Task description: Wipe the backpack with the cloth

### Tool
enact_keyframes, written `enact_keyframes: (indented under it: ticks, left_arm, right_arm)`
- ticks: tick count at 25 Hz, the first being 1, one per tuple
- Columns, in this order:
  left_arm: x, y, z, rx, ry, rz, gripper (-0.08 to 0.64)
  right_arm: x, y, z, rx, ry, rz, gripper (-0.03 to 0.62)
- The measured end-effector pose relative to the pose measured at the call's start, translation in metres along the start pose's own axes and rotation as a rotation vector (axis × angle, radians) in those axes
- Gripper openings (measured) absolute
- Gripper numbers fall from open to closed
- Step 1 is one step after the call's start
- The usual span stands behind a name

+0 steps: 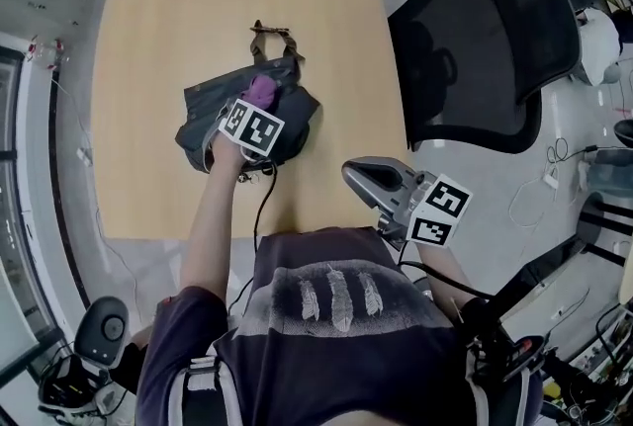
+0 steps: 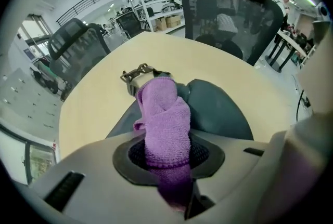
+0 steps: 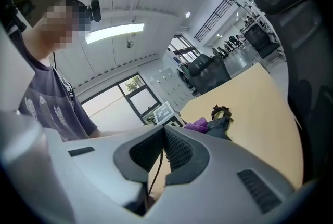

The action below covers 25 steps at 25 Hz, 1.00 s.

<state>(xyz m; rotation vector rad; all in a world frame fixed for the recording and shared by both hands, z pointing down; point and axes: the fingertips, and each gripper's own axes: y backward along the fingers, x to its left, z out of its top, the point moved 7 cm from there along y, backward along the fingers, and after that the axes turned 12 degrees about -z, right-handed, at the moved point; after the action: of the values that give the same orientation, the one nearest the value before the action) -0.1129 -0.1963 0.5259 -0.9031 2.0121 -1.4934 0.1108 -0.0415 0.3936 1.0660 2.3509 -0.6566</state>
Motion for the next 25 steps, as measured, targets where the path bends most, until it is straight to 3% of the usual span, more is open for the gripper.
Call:
enact_keyframes:
  ticks: [8,12,14,16,20,23,25]
  left_arm:
    - [-0.031,-0.013,0.045,0.117,-0.214,0.092,0.118]
    - [-0.057,-0.011,0.059,0.011,-0.197,-0.006,0.118]
    - [-0.061,-0.007,0.059,-0.035,-0.179,-0.012,0.12]
    - [-0.047,0.003,0.05,-0.079,-0.131,0.008,0.12]
    - [0.028,0.032,0.015,-0.151,0.066,0.095,0.12]
    - [0.101,0.048,-0.03,-0.129,0.22,0.203,0.12]
    - [0.141,0.041,-0.06,-0.084,0.295,0.228,0.12]
  right_arm:
    - [-0.03,0.029,0.005,-0.021,-0.049,-0.014,0.003]
    - [-0.033,0.028,0.005,-0.018,-0.054,-0.005,0.003]
    - [-0.03,0.022,0.007,-0.012,-0.049,0.004,0.003]
    - [-0.025,0.014,0.007,-0.009,-0.039,0.012,0.003]
    - [-0.017,-0.001,0.008,0.01,-0.021,0.018,0.003]
    - [-0.006,-0.018,0.008,0.039,-0.01,0.022,0.003]
    - [0.004,-0.029,0.005,0.055,0.005,0.011,0.003]
